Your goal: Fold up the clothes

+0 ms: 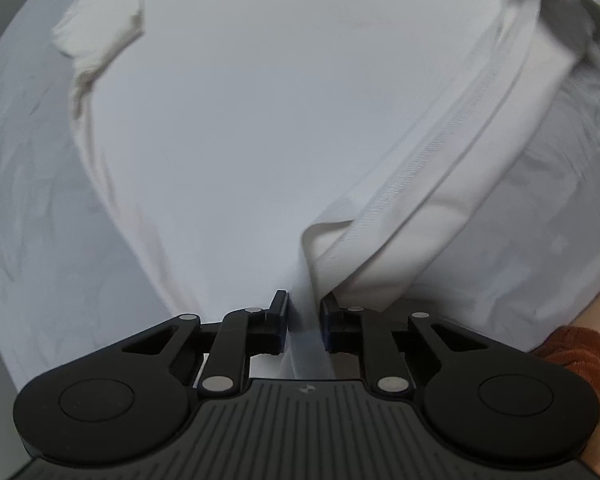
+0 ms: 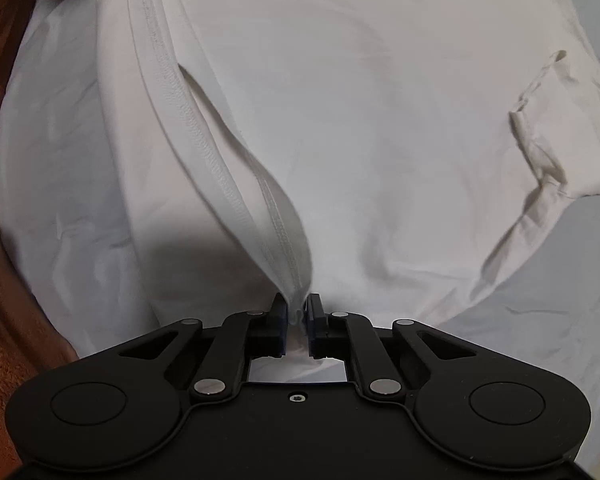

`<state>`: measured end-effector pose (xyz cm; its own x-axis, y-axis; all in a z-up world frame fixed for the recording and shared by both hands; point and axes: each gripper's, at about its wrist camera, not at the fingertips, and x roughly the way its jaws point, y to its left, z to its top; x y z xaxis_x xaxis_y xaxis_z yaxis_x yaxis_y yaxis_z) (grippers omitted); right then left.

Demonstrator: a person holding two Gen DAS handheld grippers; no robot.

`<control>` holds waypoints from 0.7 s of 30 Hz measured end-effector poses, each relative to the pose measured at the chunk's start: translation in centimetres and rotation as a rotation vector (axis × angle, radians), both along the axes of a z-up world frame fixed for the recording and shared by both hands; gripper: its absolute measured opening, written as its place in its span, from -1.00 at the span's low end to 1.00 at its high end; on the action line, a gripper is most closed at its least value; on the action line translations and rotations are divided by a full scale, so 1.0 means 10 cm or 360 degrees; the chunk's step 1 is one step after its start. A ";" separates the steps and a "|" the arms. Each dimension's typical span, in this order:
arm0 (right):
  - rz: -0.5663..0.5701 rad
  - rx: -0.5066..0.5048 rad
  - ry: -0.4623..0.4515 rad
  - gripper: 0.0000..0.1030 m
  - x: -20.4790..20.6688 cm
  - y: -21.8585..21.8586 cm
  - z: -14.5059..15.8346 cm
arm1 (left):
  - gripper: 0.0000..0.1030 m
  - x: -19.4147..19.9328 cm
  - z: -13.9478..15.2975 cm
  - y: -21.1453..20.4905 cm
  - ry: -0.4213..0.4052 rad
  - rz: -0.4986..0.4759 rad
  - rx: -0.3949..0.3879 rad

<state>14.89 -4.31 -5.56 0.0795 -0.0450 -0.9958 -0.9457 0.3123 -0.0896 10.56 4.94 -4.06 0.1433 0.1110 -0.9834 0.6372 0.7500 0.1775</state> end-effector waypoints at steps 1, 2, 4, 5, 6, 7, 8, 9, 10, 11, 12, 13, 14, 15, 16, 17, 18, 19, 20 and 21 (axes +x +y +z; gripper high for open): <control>-0.0012 0.0005 -0.0028 -0.89 -0.02 -0.02 0.04 | -0.79 -0.02 0.03 0.01 -0.0021 0.0005 0.0011; -0.0025 0.0010 -0.0052 -0.89 -0.03 -0.03 0.07 | -0.82 -0.04 0.06 0.01 -0.0046 0.0006 0.0022; -0.0047 0.0019 -0.0092 -0.90 -0.07 -0.06 0.15 | -0.86 -0.09 0.12 0.01 -0.0084 0.0009 0.0033; -0.0059 0.0025 -0.0121 -0.90 -0.10 -0.08 0.21 | -0.87 -0.13 0.15 -0.02 -0.0107 0.0011 0.0040; -0.0072 0.0033 -0.0144 -0.90 -0.12 -0.10 0.27 | -0.88 -0.16 0.17 -0.09 -0.0124 0.0012 0.0046; -0.0079 0.0038 -0.0161 -0.90 -0.14 -0.12 0.31 | -0.88 -0.19 0.22 -0.11 -0.0150 0.0012 0.0054; -0.0085 0.0042 -0.0175 -0.90 -0.16 -0.13 0.35 | -0.89 -0.22 0.27 -0.12 -0.0175 0.0012 0.0063; -0.0092 0.0045 -0.0193 -0.90 -0.18 -0.15 0.39 | -0.90 -0.25 0.32 -0.14 -0.0205 0.0011 0.0072; -0.0098 0.0047 -0.0219 -0.90 -0.21 -0.16 0.45 | -0.91 -0.27 0.37 -0.15 -0.0245 0.0005 0.0082; -0.0103 0.0045 -0.0251 -0.90 -0.27 -0.14 0.50 | -0.91 -0.22 0.42 -0.13 -0.0282 0.0000 0.0090; -0.0109 0.0043 -0.0278 -0.90 -0.34 -0.12 0.53 | -0.91 -0.12 0.43 -0.10 -0.0315 -0.0003 0.0097; -0.0115 0.0041 -0.0302 -0.90 -0.39 -0.12 0.56 | -0.91 -0.06 0.47 -0.10 -0.0346 -0.0003 0.0102; -0.0124 0.0037 -0.0328 -0.90 -0.39 -0.11 0.61 | -0.91 -0.03 0.51 -0.11 -0.0372 0.0003 0.0106; -0.0130 0.0034 -0.0345 -0.90 -0.45 -0.04 0.61 | -0.91 0.00 0.55 -0.11 -0.0396 0.0007 0.0110; -0.0145 0.0031 -0.0378 -0.90 -0.50 0.01 0.61 | -0.91 0.03 0.58 -0.11 -0.0419 0.0011 0.0114; -0.0165 0.0028 -0.0413 -0.90 -0.50 0.01 0.65 | -0.91 0.06 0.62 -0.11 -0.0441 0.0013 0.0116; -0.0196 0.0029 -0.0440 -0.90 -0.49 0.02 0.71 | -0.91 0.08 0.67 -0.12 -0.0465 0.0014 0.0118; -0.0223 0.0030 -0.0465 -0.90 -0.48 0.01 0.76 | -0.91 0.12 0.72 -0.13 -0.0497 0.0017 0.0121; -0.0236 0.0031 -0.0483 -0.90 -0.47 -0.01 0.79 | -0.91 0.18 0.74 -0.12 -0.0520 0.0018 0.0124; -0.0251 0.0028 -0.0510 -0.90 -0.46 -0.02 0.83 | -0.91 0.25 0.77 -0.11 -0.0543 0.0019 0.0128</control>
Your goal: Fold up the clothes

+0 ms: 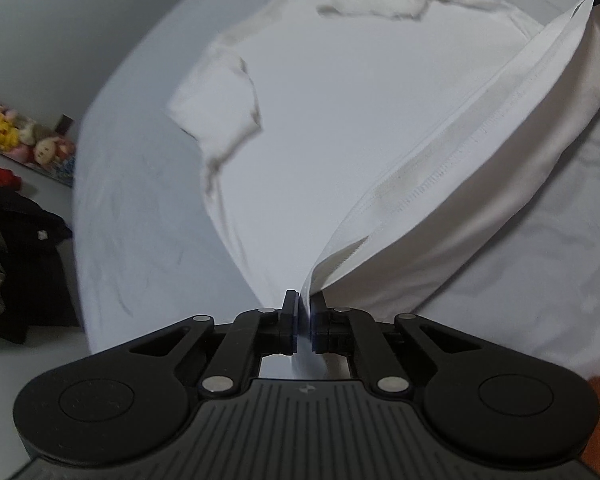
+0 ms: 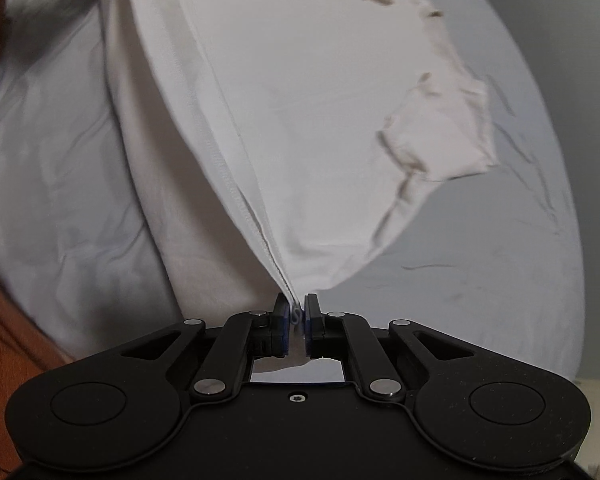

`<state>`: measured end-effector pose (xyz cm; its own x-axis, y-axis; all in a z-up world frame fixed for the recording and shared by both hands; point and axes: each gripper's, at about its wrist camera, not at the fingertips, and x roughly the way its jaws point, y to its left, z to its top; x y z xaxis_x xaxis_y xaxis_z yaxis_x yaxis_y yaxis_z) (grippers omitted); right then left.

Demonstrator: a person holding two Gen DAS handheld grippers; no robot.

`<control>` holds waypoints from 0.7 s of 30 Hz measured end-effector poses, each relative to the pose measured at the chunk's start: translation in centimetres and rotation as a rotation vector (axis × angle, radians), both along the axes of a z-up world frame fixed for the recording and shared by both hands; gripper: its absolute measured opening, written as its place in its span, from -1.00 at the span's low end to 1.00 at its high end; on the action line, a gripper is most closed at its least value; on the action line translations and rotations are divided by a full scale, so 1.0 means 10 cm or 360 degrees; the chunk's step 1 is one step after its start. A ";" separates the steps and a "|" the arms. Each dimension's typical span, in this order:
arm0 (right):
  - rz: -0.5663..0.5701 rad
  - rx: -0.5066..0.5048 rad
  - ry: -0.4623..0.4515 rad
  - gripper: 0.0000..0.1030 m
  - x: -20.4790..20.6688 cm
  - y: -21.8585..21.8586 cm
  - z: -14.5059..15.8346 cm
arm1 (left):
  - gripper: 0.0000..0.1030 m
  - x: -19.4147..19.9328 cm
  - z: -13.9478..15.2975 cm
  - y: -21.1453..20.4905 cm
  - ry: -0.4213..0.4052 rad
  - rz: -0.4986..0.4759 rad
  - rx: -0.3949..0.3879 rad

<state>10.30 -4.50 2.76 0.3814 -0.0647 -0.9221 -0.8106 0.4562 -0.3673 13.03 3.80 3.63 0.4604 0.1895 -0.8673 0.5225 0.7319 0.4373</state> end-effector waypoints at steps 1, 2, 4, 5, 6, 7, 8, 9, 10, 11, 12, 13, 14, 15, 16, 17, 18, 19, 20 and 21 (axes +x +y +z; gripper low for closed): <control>-0.0023 -0.0004 -0.0041 -0.90 0.03 0.00 0.06 | -0.91 0.06 0.03 0.00 -0.0021 0.0000 0.0004; -0.0038 -0.0004 -0.0065 -0.90 0.07 -0.01 0.08 | -0.91 0.11 0.06 0.00 -0.0038 -0.0003 0.0008; -0.0074 -0.0003 -0.0109 -0.90 0.14 -0.02 0.16 | -0.91 0.24 0.15 -0.01 -0.0083 -0.0010 0.0017; -0.0099 -0.0007 -0.0140 -0.91 0.21 -0.02 0.23 | -0.91 0.32 0.19 -0.02 -0.0102 -0.0015 0.0022; -0.0113 -0.0009 -0.0158 -0.90 0.25 -0.02 0.26 | -0.91 0.40 0.20 -0.01 -0.0118 -0.0019 0.0026; -0.0129 -0.0013 -0.0176 -0.90 0.31 -0.03 0.30 | -0.91 0.51 0.24 -0.01 -0.0142 -0.0024 0.0032; -0.0146 -0.0016 -0.0194 -0.90 0.37 -0.03 0.33 | -0.91 0.61 0.27 -0.02 -0.0160 -0.0029 0.0036; -0.0162 -0.0016 -0.0209 -0.90 0.43 -0.03 0.36 | -0.91 0.68 0.30 -0.02 -0.0176 -0.0035 0.0039; -0.0177 -0.0021 -0.0230 -0.91 0.52 -0.04 0.40 | -0.91 0.76 0.34 -0.03 -0.0193 -0.0043 0.0045; -0.0185 -0.0028 -0.0247 -0.91 0.58 -0.04 0.42 | -0.91 0.84 0.38 -0.05 -0.0210 -0.0054 0.0054; -0.0194 -0.0033 -0.0261 -0.91 0.64 -0.04 0.45 | -0.91 0.89 0.40 -0.05 -0.0221 -0.0056 0.0057; -0.0211 -0.0038 -0.0282 -0.91 0.75 -0.05 0.49 | -0.91 1.01 0.43 -0.05 -0.0236 -0.0057 0.0061; -0.0221 -0.0041 -0.0296 -0.91 0.82 -0.05 0.52 | -0.91 1.11 0.46 -0.06 -0.0247 -0.0061 0.0067; -0.0230 -0.0040 -0.0307 -0.91 0.88 -0.06 0.55 | -0.91 1.17 0.47 -0.06 -0.0255 -0.0066 0.0075; -0.0244 -0.0039 -0.0324 -0.91 0.97 -0.06 0.58 | -0.91 1.24 0.49 -0.07 -0.0267 -0.0072 0.0085; -0.0257 -0.0037 -0.0340 -0.91 1.06 -0.07 0.60 | -0.91 1.32 0.50 -0.08 -0.0279 -0.0077 0.0093; -0.0277 -0.0032 -0.0358 -0.91 1.20 -0.08 0.62 | -0.91 1.38 0.50 -0.09 -0.0286 -0.0078 0.0097; -0.0296 -0.0030 -0.0372 -0.91 1.33 -0.08 0.64 | -0.91 1.49 0.50 -0.10 -0.0295 -0.0079 0.0103; -0.0310 -0.0031 -0.0381 -0.91 1.41 -0.08 0.65 | -0.91 1.59 0.49 -0.11 -0.0303 -0.0078 0.0107; -0.0322 -0.0031 -0.0387 -0.91 1.48 -0.08 0.66 | -0.91 1.67 0.48 -0.11 -0.0309 -0.0074 0.0107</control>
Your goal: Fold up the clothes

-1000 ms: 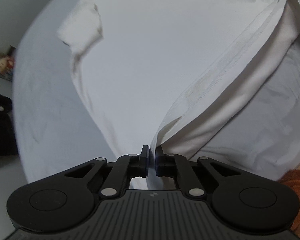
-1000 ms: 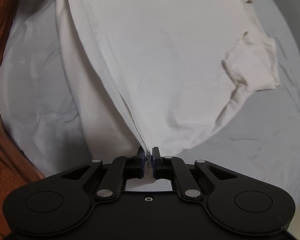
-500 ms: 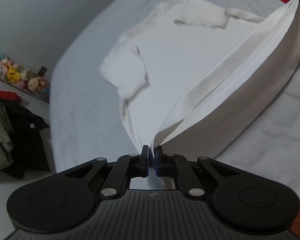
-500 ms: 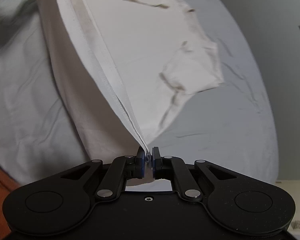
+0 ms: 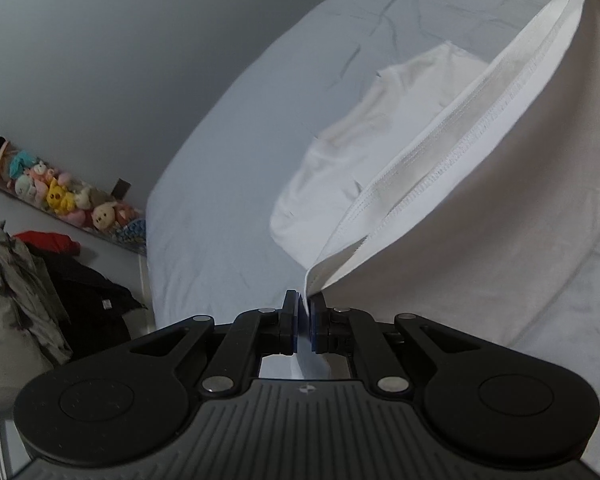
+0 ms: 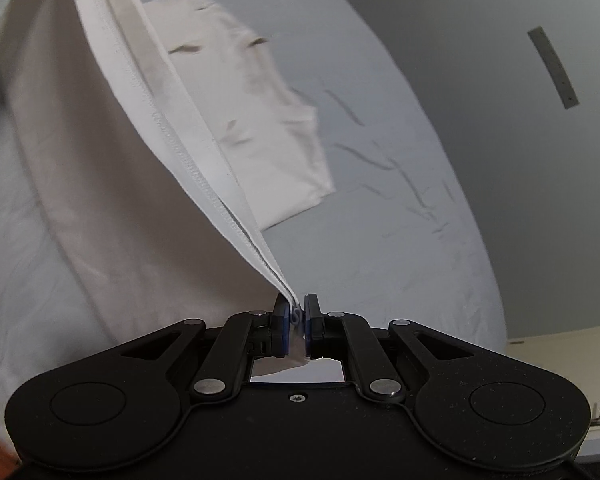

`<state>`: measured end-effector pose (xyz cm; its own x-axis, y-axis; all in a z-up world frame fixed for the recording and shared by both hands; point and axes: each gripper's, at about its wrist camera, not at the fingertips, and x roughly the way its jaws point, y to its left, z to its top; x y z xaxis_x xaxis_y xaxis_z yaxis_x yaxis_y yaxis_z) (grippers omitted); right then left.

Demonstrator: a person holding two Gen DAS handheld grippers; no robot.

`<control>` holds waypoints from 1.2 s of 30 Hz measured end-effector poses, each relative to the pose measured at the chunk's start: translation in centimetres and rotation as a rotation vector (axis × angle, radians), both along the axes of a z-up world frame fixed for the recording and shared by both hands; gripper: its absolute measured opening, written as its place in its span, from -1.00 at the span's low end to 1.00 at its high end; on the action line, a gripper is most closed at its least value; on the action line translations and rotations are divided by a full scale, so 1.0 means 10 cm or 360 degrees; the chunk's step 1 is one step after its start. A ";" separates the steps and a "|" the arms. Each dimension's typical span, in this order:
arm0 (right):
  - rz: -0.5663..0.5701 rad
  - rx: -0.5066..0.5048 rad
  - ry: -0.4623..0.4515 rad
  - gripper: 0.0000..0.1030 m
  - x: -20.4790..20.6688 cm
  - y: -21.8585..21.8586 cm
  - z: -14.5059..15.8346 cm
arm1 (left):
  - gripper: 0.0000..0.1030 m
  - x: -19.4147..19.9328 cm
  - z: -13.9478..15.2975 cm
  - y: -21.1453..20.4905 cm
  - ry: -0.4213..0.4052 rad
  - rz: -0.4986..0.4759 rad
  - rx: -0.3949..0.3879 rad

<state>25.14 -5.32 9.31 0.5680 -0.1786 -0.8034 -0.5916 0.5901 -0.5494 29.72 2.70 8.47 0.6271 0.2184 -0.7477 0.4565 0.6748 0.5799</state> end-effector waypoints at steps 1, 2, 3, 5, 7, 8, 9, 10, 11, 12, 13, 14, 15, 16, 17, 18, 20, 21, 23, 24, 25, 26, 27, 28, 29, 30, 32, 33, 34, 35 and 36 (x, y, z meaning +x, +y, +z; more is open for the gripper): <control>-0.0017 -0.0001 -0.0006 -0.91 0.12 0.00 -0.01 | -0.91 0.08 -0.01 0.00 -0.0005 0.0004 -0.0001; -0.0031 -0.0003 -0.0011 -0.91 0.22 0.00 -0.03 | -0.91 0.16 -0.02 -0.01 -0.0011 0.0007 -0.0001; -0.0039 -0.0009 -0.0015 -0.91 0.31 0.01 -0.05 | -0.91 0.25 -0.03 -0.01 -0.0014 0.0010 0.0000; -0.0052 -0.0023 -0.0021 -0.91 0.52 0.03 -0.11 | -0.91 0.48 -0.13 -0.01 -0.0010 0.0012 0.0013; -0.0062 -0.0030 -0.0021 -0.91 0.73 0.05 -0.20 | -0.91 0.67 -0.22 0.00 -0.0003 0.0012 0.0024; -0.0068 -0.0032 -0.0026 -0.91 0.85 0.05 -0.24 | -0.91 0.76 -0.26 0.00 0.0000 0.0012 0.0029; -0.0077 -0.0028 -0.0029 -0.91 0.96 0.05 -0.28 | -0.91 0.86 -0.31 0.01 0.0005 0.0013 0.0032; -0.0089 -0.0024 -0.0028 -0.91 1.08 0.05 -0.33 | -0.91 1.00 -0.37 0.02 0.0014 0.0014 0.0032; -0.0099 -0.0022 -0.0024 -0.91 1.20 0.05 -0.39 | -0.91 1.12 -0.42 0.04 0.0021 0.0015 0.0031; -0.0108 -0.0019 -0.0015 -0.91 1.33 0.05 -0.45 | -0.91 1.22 -0.45 0.04 0.0025 0.0017 0.0028; -0.0119 -0.0014 0.0004 -0.91 1.48 0.05 -0.54 | -0.91 1.36 -0.52 0.06 0.0032 0.0018 0.0026; -0.0128 -0.0013 0.0020 -0.91 1.59 0.05 -0.61 | -0.91 1.50 -0.60 0.07 0.0039 0.0019 0.0026; -0.0134 -0.0016 0.0028 -0.91 1.69 0.06 -0.68 | -0.91 1.61 -0.66 0.08 0.0041 0.0020 0.0028; -0.0140 -0.0023 0.0034 -0.91 1.81 0.07 -0.78 | -0.91 1.71 -0.74 0.09 0.0047 0.0023 0.0032; -0.0144 -0.0030 0.0039 -0.91 1.92 0.08 -0.86 | -0.91 1.79 -0.81 0.10 0.0057 0.0027 0.0036; -0.0147 -0.0036 0.0042 -0.91 2.02 0.08 -0.95 | -0.91 1.88 -0.88 0.10 0.0068 0.0030 0.0039; -0.0159 -0.0035 0.0068 -0.91 2.22 0.10 -1.15 | -0.90 2.06 -1.05 0.12 0.0098 0.0042 0.0042; -0.0159 -0.0035 0.0077 -0.91 2.28 0.10 -1.21 | -0.88 2.11 -1.09 0.14 0.0103 0.0050 0.0038; -0.0158 -0.0038 0.0107 -0.91 2.42 0.11 -1.40 | -0.82 2.24 -1.23 0.18 0.0098 0.0071 0.0014; -0.0157 -0.0037 0.0128 -0.90 2.48 0.10 -1.51 | -0.81 2.27 -1.26 0.19 0.0094 0.0076 0.0006; -0.0157 -0.0034 0.0142 -0.90 2.53 0.10 -1.59 | -0.72 2.31 -1.29 0.22 0.0082 0.0080 -0.0002; -0.0157 -0.0031 0.0150 -0.90 2.56 0.09 -1.64 | -0.65 2.33 -1.32 0.23 0.0063 0.0081 -0.0006; -0.0156 -0.0027 0.0156 -0.90 2.58 0.09 -1.68 | -0.63 2.35 -1.34 0.25 0.0050 0.0083 -0.0009; -0.0153 -0.0024 0.0162 -0.89 2.59 0.08 -1.72 | -0.62 2.36 -1.36 0.26 0.0051 0.0086 -0.0014; -0.0148 -0.0020 0.0169 -0.88 2.60 0.06 -1.76 | -0.57 2.37 -1.38 0.28 0.0053 0.0088 -0.0019; -0.0146 -0.0019 0.0169 -0.85 2.61 0.05 -1.79 | -0.54 2.38 -1.40 0.29 0.0054 0.0090 -0.0020; -0.0168 -0.0029 0.0138 -0.85 2.63 0.00 -1.84 | -0.41 2.38 -1.44 0.31 0.0044 0.0095 0.0000; -0.0187 -0.0028 0.0128 -0.82 2.65 -0.01 -1.86 | -0.36 2.37 -1.43 0.32 0.0029 0.0104 0.0004; -0.0226 -0.0005 0.0123 -0.82 2.67 -0.05 -1.87 | -0.22 2.37 -1.43 0.34 0.0015 0.0113 0.0008; -0.0258 0.0022 0.0124 -0.82 2.69 -0.09 -1.87 | -0.08 2.36 -1.42 0.34 0.0002 0.0120 0.0012; -0.0286 0.0034 0.0115 -0.80 2.68 -0.12 -1.85 | -0.05 2.36 -1.39 0.33 -0.0015 0.0121 0.0025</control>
<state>51.98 -6.50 -9.21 0.4689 -0.2545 -0.8458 -0.5132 0.7009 -0.4954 53.37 5.95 -5.43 0.6152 0.2774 -0.7380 0.3986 0.6982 0.5947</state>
